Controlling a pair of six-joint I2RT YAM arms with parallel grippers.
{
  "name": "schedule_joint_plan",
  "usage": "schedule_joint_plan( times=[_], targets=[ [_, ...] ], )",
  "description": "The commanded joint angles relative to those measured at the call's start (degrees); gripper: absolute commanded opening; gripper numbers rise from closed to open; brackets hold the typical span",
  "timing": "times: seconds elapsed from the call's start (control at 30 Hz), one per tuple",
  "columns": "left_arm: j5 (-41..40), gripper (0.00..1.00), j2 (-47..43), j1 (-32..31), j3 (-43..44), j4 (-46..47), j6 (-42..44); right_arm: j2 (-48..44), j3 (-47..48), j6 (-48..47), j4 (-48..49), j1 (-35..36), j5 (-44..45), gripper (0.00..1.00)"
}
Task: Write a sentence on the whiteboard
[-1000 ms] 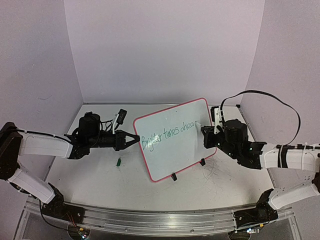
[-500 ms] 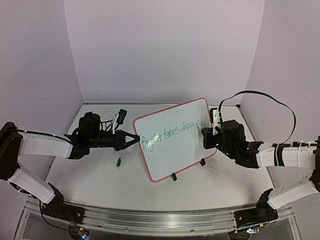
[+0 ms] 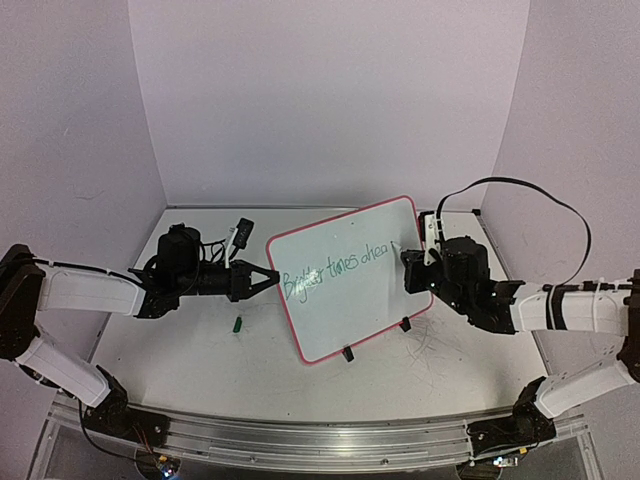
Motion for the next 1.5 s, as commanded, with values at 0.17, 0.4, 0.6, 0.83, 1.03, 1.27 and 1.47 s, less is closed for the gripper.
schedule_joint_plan(
  times=[0.17,0.4,0.6,0.83,1.03,1.27,1.47],
  targets=[
    [-1.68,0.0,-1.21,0.37,1.2,-2.05,1.85,1.23,1.69,0.69,0.99,-0.19,-2.82,0.0],
    [-1.78,0.0,-1.17,0.35,1.23,-2.04,1.85,0.31,0.56,1.2,-0.29,-0.16,-3.96,0.0],
    [-1.78,0.0,-1.19,0.32,1.16,-2.09,1.85,-0.54,-0.75,1.43,-1.45,-0.16,-4.4,0.0],
    [-1.75,0.0,-1.17,0.34,1.26,-2.17,1.76,-1.35,-1.72,1.46,-2.54,-0.16,-3.36,0.0],
    [-1.72,0.0,-1.17,0.36,1.32,-2.12,1.67,-1.8,-2.2,1.82,-2.83,-0.16,-1.97,0.0],
    [-1.72,0.0,-1.3,0.31,1.22,-2.14,1.67,-0.93,-0.9,1.91,-2.04,-0.16,-0.21,0.0],
    [-1.78,0.0,-1.65,0.33,1.05,-2.23,1.75,0.48,1.03,1.6,-0.51,-0.14,0.98,0.0]
  ],
)
